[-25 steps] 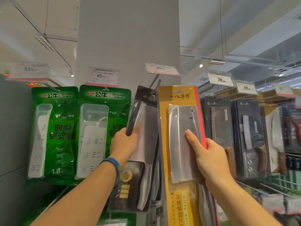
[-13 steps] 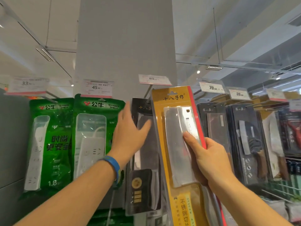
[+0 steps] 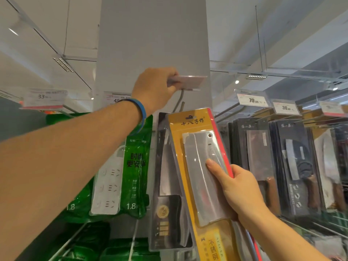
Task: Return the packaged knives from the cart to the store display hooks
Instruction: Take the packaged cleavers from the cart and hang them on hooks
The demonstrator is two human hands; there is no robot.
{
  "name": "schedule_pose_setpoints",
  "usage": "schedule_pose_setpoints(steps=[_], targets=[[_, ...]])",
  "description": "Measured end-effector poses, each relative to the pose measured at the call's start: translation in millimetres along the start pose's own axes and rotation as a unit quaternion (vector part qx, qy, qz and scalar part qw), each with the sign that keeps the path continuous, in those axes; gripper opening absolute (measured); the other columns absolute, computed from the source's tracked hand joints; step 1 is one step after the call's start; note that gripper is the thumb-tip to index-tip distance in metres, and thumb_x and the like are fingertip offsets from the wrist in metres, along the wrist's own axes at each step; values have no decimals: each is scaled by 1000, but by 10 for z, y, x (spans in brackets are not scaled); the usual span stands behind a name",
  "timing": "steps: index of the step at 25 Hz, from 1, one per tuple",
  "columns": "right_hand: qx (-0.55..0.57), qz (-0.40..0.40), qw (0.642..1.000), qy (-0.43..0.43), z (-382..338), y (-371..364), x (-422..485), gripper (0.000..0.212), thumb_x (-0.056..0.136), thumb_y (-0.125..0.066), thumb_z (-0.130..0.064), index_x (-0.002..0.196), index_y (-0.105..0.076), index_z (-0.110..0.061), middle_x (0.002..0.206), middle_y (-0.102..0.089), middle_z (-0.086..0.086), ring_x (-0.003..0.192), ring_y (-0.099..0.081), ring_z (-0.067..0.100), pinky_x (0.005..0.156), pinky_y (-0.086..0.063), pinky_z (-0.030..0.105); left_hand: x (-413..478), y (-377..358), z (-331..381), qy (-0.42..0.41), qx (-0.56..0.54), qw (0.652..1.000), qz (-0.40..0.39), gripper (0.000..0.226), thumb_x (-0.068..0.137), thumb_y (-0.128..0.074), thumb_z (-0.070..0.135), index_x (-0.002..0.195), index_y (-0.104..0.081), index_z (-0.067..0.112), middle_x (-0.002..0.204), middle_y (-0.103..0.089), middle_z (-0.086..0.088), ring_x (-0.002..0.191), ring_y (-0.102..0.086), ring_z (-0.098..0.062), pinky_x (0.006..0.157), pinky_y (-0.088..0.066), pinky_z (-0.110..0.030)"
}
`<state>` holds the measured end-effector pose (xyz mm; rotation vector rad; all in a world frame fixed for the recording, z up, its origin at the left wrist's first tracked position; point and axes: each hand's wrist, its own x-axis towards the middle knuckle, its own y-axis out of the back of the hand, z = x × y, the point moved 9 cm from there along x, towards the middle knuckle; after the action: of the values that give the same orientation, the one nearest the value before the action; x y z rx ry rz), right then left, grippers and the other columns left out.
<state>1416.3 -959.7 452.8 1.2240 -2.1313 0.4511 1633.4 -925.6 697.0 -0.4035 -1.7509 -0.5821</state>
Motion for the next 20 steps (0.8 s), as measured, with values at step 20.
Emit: schedule_pose_setpoints(steps=[20], targets=[[-22, -28, 999, 24, -140, -348, 80, 83, 72, -60, -85, 89, -68, -4, 80, -74, 11, 76, -71, 33, 74, -59, 57, -83, 2, -89, 55, 3, 998, 13, 20, 92, -63, 47, 85, -59, 28, 75, -56, 8, 71, -52, -12, 59, -39, -20]])
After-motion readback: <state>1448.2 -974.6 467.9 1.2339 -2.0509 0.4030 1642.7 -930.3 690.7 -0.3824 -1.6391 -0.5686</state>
